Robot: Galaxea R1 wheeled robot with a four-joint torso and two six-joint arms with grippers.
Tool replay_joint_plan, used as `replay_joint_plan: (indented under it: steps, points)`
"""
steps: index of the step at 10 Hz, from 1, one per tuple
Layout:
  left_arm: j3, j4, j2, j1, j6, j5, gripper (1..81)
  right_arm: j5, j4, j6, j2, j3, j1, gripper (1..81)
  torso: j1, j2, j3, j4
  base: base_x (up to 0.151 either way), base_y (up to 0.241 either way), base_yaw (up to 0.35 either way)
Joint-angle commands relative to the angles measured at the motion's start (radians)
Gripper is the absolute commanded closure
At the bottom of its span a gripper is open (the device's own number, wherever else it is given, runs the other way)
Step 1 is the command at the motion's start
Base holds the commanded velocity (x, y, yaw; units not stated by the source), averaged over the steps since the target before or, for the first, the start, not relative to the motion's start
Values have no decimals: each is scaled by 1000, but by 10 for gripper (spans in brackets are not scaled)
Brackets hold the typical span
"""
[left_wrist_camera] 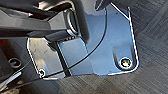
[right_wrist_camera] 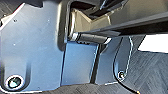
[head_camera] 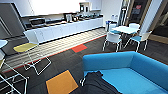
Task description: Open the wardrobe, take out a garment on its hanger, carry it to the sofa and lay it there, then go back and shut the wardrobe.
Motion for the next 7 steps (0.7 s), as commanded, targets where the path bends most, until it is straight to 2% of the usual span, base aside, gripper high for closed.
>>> replay_joint_plan:
  steps: [1, 7]
  points:
    - [-16, 5, 0, -42, 3, 54, 10, -47, -3, -3, 15, 5, 17, 10, 0, 0, 0, 0, 0, 0, 292]
    - [-65, 1, 34, -42, 3, 50, 10, -50, -3, -3, 16, 5, 18, 10, 0, 0, 0, 0, 0, 0, 299]
